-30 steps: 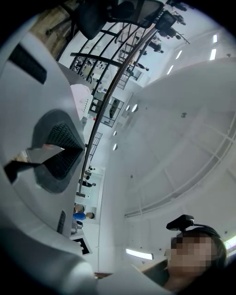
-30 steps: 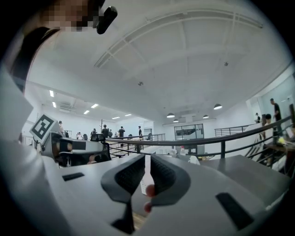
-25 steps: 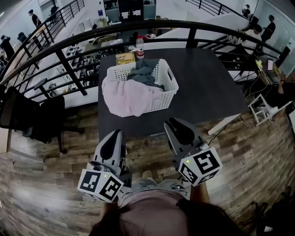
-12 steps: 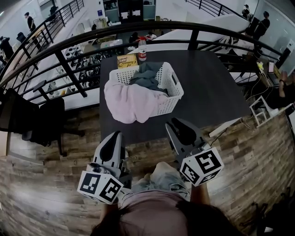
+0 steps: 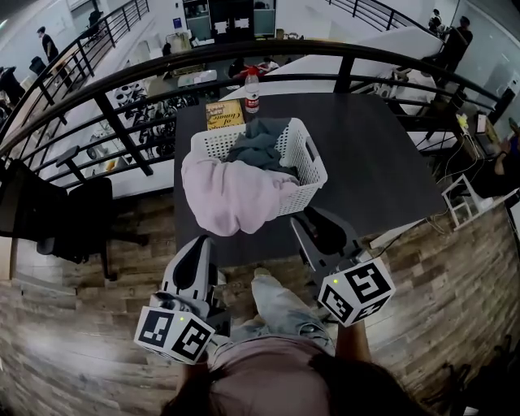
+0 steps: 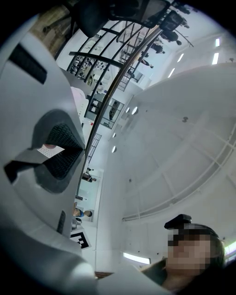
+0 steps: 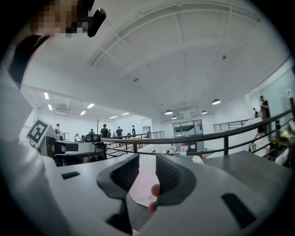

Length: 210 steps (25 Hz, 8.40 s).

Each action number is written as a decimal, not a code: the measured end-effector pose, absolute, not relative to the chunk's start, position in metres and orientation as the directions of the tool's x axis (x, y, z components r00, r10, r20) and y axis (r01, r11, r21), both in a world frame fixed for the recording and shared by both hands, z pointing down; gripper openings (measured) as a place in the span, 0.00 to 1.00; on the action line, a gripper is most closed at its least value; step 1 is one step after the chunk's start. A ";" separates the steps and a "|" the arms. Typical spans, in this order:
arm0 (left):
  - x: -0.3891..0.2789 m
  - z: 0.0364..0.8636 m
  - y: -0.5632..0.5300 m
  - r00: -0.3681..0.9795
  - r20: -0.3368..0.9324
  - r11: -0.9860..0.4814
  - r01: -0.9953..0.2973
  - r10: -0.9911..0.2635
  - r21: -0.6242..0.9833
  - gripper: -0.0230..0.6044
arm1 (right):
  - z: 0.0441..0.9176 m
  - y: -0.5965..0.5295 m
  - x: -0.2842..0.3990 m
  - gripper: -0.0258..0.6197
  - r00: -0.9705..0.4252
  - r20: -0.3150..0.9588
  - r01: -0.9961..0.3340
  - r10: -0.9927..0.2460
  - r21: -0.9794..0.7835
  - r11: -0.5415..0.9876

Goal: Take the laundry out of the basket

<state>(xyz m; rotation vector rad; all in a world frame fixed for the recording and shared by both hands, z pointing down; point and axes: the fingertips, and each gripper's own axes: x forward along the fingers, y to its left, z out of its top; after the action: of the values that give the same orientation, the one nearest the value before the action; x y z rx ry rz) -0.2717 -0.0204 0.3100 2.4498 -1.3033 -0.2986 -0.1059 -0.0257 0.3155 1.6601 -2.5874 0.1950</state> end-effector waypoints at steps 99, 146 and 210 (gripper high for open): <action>-0.339 0.347 -0.210 0.178 0.183 -0.084 -0.899 -0.967 0.431 0.04 | 0.448 -0.313 -0.100 0.28 -0.599 0.632 -0.788 -0.492 -0.353 0.505; -0.206 0.295 -0.089 0.247 0.034 -0.219 -0.910 -0.968 0.353 0.04 | 0.202 -0.223 0.065 0.27 -0.620 -0.110 -0.665 -0.777 -0.451 0.595; 0.072 0.314 -0.106 0.386 0.215 -0.320 -0.903 -0.897 0.287 0.04 | 0.379 -0.227 0.430 0.28 -0.330 0.233 -0.836 -0.915 -0.522 0.169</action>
<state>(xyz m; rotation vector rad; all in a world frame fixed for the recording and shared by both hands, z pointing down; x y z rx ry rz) 0.0717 -0.1062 0.3145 2.2928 -1.5634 0.0232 0.4303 -0.2271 0.3787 1.8878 -2.5003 0.9590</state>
